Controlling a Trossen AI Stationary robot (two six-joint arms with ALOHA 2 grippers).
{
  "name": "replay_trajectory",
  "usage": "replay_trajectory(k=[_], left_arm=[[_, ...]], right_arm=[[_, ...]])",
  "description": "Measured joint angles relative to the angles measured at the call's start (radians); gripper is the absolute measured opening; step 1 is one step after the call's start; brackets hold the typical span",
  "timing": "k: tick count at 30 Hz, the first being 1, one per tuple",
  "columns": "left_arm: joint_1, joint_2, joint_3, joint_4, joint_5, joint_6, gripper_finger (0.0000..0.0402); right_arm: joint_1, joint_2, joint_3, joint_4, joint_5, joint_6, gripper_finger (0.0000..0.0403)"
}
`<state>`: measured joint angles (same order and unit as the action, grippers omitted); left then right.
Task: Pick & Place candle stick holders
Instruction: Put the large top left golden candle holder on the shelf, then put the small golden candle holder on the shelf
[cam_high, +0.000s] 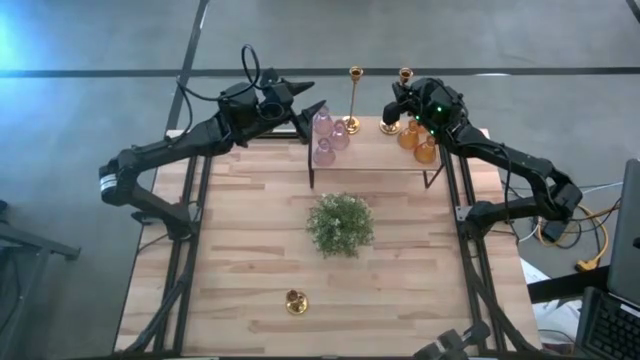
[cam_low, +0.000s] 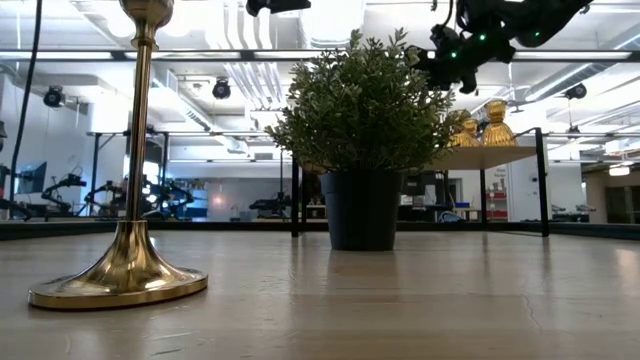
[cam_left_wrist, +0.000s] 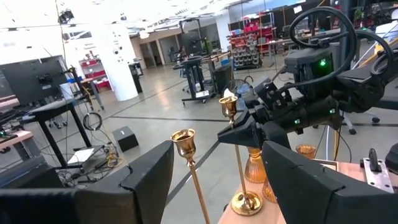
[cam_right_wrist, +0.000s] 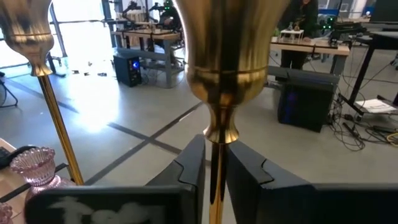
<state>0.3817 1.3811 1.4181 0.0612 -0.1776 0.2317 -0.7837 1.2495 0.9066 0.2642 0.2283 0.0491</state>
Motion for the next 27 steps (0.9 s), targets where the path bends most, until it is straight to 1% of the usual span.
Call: replay_trajectory(k=[3, 8, 11, 14, 17, 21, 27], left_arm=[[0.000, 0.000, 0.000, 0.000, 0.000, 0.000, 0.0250], [0.000, 0.000, 0.000, 0.000, 0.000, -0.001, 0.0250], [0.000, 0.000, 0.000, -0.001, 0.000, -0.007, 0.0250], [0.000, 0.000, 0.000, -0.001, 0.001, -0.007, 0.0250], [0.000, 0.000, 0.000, -0.002, 0.000, -0.008, 0.0250], [0.000, 0.000, 0.000, -0.004, 0.001, -0.008, 0.0250], [0.000, -0.004, 0.000, -0.005, 0.000, 0.000, 0.0250]], right_arm=[[0.000, -0.003, 0.000, 0.000, 0.000, -0.011, 0.0070], [0.000, -0.015, 0.000, -0.011, 0.000, -0.033, 0.0124], [0.000, -0.034, 0.000, -0.051, 0.000, -0.029, 0.0154], [0.000, -0.058, 0.000, -0.103, -0.001, -0.021, 0.0175], [0.002, -0.092, 0.000, -0.148, -0.011, -0.012, 0.0184], [0.003, -0.150, 0.000, -0.224, -0.064, 0.024, 0.0184], [0.012, -0.250, 0.000, -0.370, -0.224, 0.071, 0.0170]])
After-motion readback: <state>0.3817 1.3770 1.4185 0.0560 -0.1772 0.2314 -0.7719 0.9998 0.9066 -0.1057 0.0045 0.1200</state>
